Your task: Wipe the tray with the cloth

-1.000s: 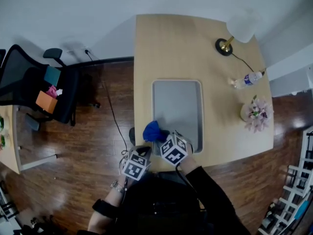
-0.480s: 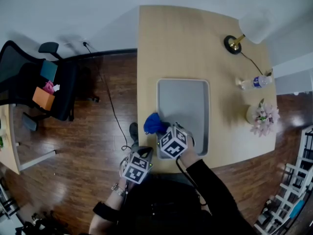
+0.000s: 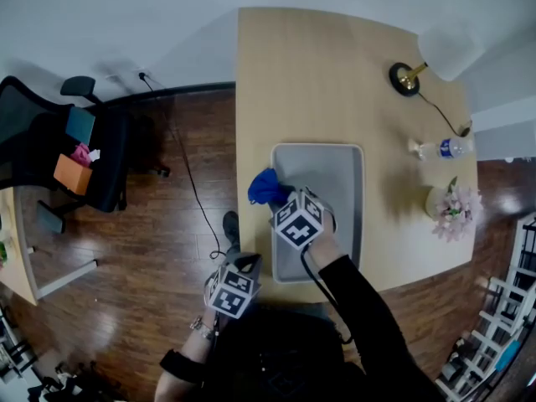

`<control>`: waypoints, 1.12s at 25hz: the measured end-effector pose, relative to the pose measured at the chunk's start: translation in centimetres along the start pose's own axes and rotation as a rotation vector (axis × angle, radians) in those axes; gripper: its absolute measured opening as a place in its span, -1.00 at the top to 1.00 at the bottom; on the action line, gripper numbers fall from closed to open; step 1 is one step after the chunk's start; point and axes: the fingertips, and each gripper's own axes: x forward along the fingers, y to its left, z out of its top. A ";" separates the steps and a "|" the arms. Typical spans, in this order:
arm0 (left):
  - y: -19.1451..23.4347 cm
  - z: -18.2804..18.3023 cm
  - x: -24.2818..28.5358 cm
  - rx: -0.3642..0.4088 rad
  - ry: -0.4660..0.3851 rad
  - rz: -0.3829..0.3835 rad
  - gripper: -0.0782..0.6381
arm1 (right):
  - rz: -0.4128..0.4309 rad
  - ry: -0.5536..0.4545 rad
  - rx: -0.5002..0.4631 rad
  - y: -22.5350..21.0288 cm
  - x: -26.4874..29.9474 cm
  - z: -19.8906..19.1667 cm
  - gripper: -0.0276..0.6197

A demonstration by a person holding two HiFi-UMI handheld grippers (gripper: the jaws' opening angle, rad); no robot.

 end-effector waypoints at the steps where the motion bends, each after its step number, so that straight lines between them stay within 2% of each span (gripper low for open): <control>1: 0.3 0.1 0.0 -0.003 -0.001 0.003 0.78 | -0.008 0.000 0.007 -0.6 0.2 0.3 0.49; 10: 1.9 1.3 0.2 -0.007 -0.006 0.008 0.78 | -0.068 0.005 0.041 -5.2 1.8 4.3 0.49; 16: 1.8 3.3 0.6 0.017 -0.024 0.002 0.78 | -0.103 0.037 0.055 -7.6 2.5 5.9 0.49; 21: 1.5 4.4 0.7 0.020 -0.045 -0.006 0.78 | -0.129 0.022 0.090 -9.1 2.3 7.5 0.49; 28: 1.5 5.0 0.8 0.044 -0.035 -0.010 0.78 | -0.124 0.049 0.101 -9.6 3.3 6.6 0.49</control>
